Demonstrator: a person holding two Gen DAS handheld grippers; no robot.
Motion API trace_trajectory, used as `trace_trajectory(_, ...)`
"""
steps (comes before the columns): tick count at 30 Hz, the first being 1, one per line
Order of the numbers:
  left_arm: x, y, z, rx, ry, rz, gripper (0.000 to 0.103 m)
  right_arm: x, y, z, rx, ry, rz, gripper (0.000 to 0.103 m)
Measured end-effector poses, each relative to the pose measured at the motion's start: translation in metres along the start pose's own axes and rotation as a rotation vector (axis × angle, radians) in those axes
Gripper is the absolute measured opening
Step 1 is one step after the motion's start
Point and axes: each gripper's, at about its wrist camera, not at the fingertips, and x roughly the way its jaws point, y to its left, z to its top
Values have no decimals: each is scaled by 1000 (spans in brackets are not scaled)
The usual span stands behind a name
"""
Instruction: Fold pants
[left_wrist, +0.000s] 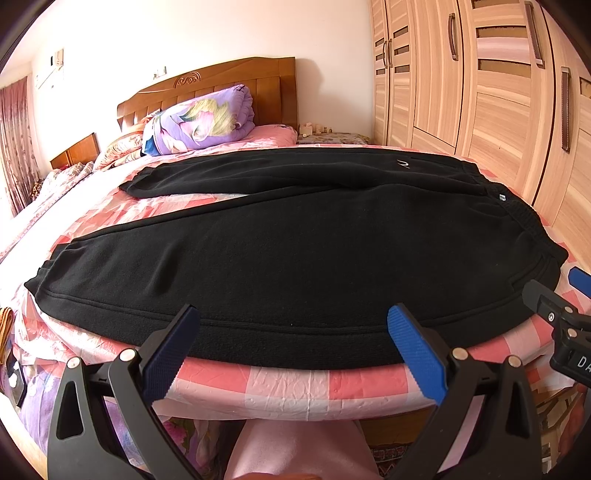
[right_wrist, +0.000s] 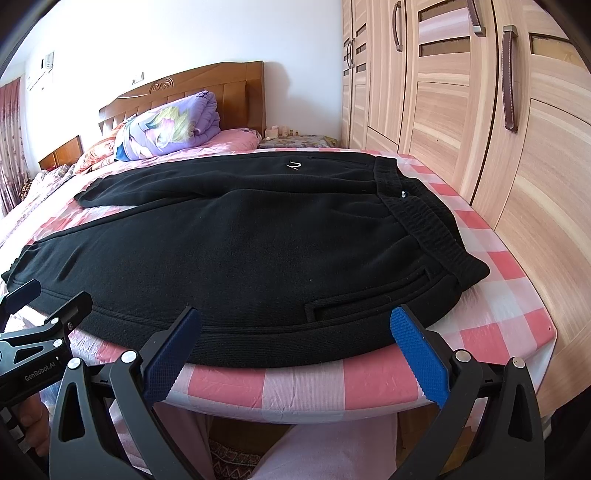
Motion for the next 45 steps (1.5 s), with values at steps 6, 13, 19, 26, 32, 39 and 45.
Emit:
trace_trajectory(6,2,5,0,7,20,-16,102,4,-2,2,-18,-2,-10,99)
trace_trajectory(13,11,10,18,117,100,-20,102,20,-23,41,-41,-26,28,99)
trace_trajectory(19,40,17,81,406,41,131,102,93,-41,147,-124,0,105,99)
trace_trajectory(26,148,60,171,315,274,-134,102,239,-12,251,-354,127,267,99)
trace_trajectory(32,241,78,235,106,375,-238,102,344,12,281,-485,285,336,98)
trace_trajectory(39,334,104,277,-255,540,-318,101,415,21,285,-501,442,399,98)
trace_trajectory(45,373,102,295,-409,616,-349,101,392,19,279,-533,408,545,44)
